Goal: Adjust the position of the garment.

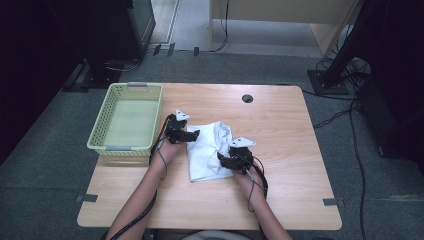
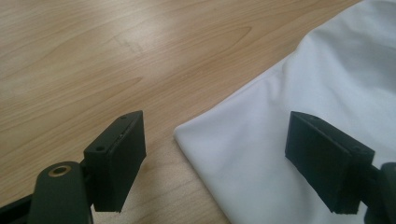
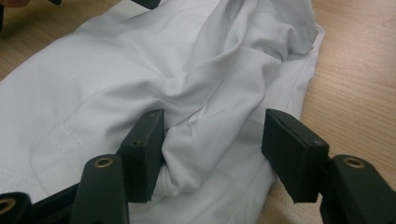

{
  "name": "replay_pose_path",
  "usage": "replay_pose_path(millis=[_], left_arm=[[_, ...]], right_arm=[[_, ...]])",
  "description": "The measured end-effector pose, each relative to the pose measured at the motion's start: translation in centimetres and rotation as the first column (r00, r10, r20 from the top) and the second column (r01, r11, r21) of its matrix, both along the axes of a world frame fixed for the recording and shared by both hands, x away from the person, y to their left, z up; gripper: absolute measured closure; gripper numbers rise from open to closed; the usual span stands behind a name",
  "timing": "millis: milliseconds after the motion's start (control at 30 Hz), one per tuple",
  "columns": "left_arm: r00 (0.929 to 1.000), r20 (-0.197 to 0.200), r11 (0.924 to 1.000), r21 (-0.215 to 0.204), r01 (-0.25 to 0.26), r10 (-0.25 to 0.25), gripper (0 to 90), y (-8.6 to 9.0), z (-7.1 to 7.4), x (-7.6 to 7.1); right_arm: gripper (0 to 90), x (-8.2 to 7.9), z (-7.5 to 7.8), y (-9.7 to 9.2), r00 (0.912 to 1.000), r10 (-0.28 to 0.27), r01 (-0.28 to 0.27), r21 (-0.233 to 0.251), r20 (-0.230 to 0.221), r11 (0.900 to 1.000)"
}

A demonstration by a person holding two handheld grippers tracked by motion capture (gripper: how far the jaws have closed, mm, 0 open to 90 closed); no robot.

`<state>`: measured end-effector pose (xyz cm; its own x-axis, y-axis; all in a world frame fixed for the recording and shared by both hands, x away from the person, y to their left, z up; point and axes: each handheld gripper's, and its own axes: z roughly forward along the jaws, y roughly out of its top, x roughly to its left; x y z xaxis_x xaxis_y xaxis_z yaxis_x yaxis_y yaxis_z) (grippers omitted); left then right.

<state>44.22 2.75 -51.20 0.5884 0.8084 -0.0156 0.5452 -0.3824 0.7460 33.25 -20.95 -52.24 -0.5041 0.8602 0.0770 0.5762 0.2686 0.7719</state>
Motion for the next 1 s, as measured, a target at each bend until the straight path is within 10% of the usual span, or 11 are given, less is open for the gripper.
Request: replay_pose_path(millis=[1000], left_arm=[[0.9997,0.006,0.9998,0.001,0.022,-0.022,20.5,0.9,-0.7,0.9]], right_arm=[[39.6,0.6,0.0,1.2,0.9999,0.013,-0.013,-0.005,0.002,0.9999]])
